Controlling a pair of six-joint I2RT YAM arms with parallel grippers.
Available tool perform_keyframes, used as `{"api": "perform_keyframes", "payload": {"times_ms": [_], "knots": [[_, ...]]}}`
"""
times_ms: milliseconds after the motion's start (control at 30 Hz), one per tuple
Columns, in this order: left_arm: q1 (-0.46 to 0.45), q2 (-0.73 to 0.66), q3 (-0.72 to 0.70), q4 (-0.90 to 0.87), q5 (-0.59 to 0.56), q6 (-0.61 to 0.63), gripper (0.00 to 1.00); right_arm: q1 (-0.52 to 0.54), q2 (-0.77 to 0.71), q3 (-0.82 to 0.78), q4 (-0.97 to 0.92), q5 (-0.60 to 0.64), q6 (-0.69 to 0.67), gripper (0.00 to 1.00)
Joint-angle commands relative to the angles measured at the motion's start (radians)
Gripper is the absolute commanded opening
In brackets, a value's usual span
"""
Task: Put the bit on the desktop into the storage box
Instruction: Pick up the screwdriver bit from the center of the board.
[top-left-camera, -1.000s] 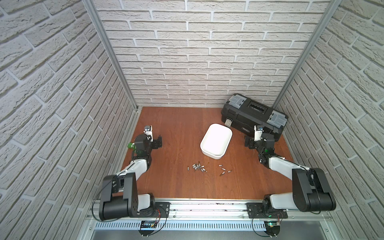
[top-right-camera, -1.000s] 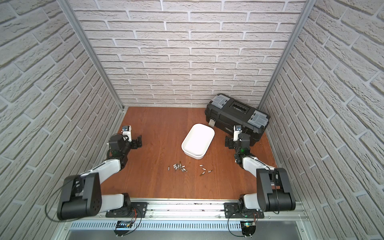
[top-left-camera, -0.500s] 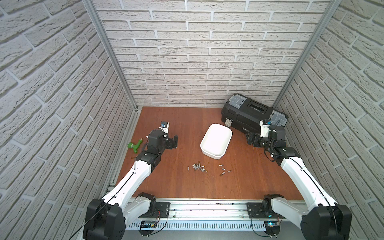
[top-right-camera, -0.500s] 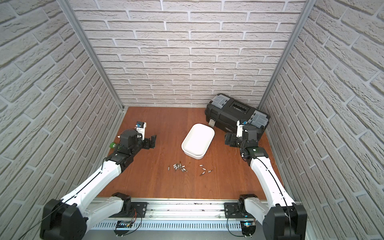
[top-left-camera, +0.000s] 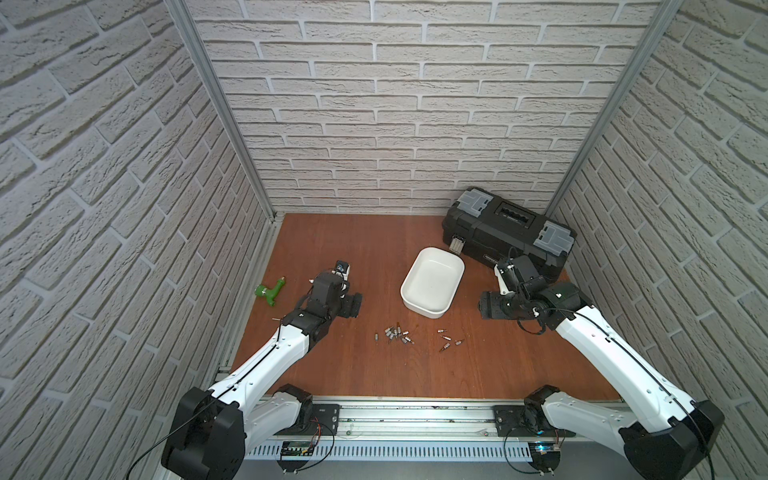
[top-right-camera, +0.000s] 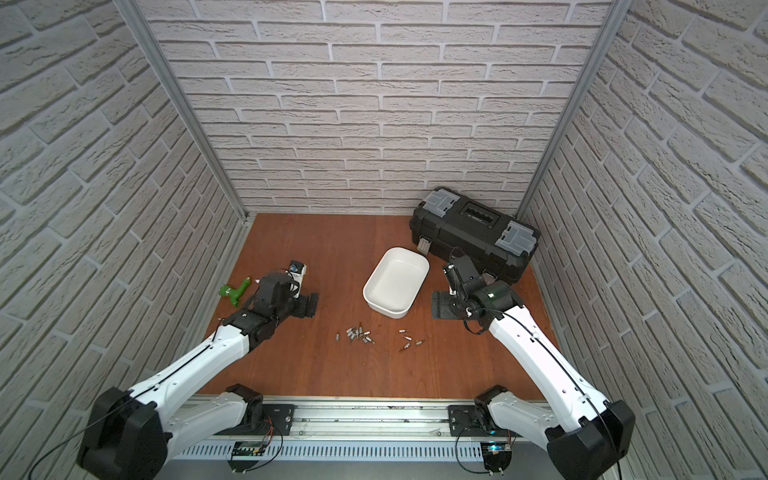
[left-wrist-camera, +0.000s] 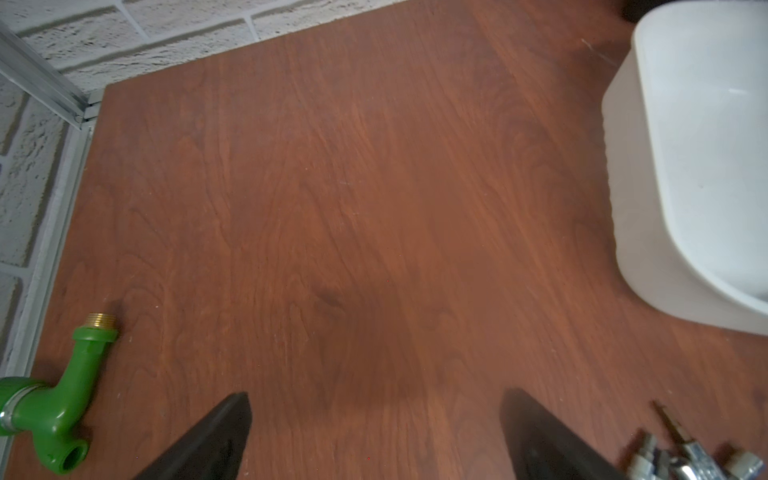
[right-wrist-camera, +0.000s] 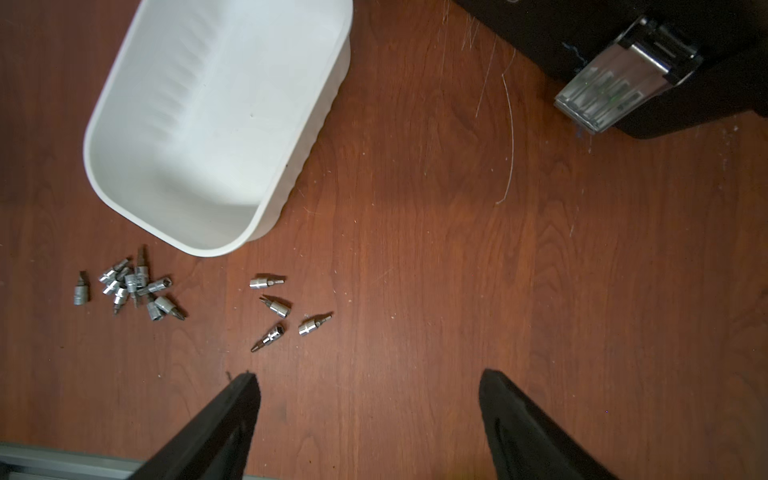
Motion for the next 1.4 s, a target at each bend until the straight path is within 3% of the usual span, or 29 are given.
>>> {"api": "perform_keyframes", "payload": {"times_ms": [0, 233, 533, 667, 933, 1200, 1367], "knots": [[-0.021, 0.008, -0.017, 0.039, -0.017, 0.041, 0.99, 0.056, 0.072, 0.013, -0.131, 0.075, 0.092, 0.85], [-0.031, -0.025, -0.049, 0.091, -0.005, 0.069, 0.99, 0.159, 0.215, 0.003, -0.078, 0.05, 0.224, 0.82], [-0.031, -0.087, -0.093, 0.126, -0.015, 0.09, 0.99, 0.177, 0.366, -0.07, 0.084, -0.051, 0.406, 0.78], [-0.032, -0.096, -0.097, 0.129, 0.0, 0.098, 0.99, 0.177, 0.439, -0.066, 0.082, -0.056, 0.438, 0.7], [-0.034, -0.115, -0.109, 0.135, -0.008, 0.101, 0.98, 0.177, 0.516, -0.099, 0.161, -0.114, 0.498, 0.64], [-0.034, -0.119, -0.11, 0.129, -0.011, 0.1, 0.99, 0.177, 0.55, -0.107, 0.181, -0.128, 0.533, 0.46], [-0.035, -0.118, -0.108, 0.127, -0.01, 0.101, 0.99, 0.178, 0.571, -0.113, 0.193, -0.146, 0.549, 0.46]]}}
